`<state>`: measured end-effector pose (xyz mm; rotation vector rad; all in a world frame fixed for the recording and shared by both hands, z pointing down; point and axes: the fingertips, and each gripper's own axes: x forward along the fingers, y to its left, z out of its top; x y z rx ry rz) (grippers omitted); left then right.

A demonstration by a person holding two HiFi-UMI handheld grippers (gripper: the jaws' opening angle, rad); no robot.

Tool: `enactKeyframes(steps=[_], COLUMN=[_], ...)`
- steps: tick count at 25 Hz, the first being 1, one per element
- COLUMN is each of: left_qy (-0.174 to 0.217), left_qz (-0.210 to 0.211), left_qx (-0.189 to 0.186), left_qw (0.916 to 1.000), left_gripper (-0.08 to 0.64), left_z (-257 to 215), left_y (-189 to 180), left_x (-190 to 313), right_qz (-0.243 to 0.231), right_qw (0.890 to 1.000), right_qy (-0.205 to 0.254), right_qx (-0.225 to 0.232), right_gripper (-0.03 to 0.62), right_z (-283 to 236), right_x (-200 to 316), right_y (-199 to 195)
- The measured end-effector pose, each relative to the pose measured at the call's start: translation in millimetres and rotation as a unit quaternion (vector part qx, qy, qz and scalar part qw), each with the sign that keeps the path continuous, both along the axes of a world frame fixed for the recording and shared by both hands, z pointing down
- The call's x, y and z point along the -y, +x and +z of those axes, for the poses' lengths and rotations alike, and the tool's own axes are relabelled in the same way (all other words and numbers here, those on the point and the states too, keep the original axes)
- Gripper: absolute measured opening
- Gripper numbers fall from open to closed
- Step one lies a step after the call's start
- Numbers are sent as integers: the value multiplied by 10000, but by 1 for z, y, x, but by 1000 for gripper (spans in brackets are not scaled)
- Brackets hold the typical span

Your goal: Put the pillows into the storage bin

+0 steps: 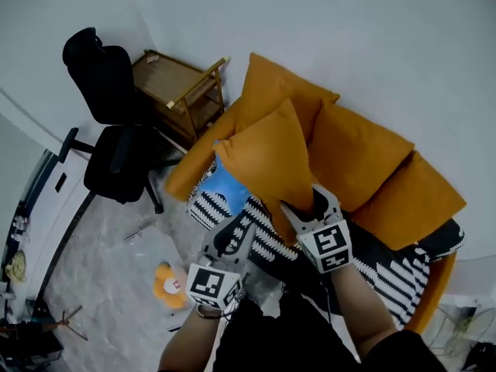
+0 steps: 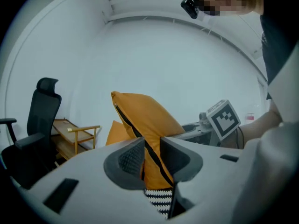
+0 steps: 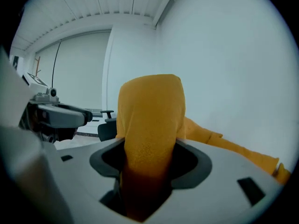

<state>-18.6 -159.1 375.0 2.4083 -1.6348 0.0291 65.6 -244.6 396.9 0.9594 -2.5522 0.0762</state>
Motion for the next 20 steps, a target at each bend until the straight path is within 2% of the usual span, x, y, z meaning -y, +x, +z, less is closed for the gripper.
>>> enactKeyframes(steps=[7,13,20], left_qy=[655,872,957], left_qz=[-340,-711,-899], left_qx=[281,429,443], left_qw=[9969,9927,9904], left_gripper=[8,6,6], left_z=[-67,-97,-105], left_y=[-35,-70,-95], left_x=[-15,-39,-68], right_qz=[-306,-533,-666], right_qw=[9967,9929,9914], right_qy=[660,941,1025], right_qx=[367,502,475], right_gripper=[284,285,285], right_z=[-81,-111,-119], right_x=[-24,-49,-74], right_y=[-34,-63,-85])
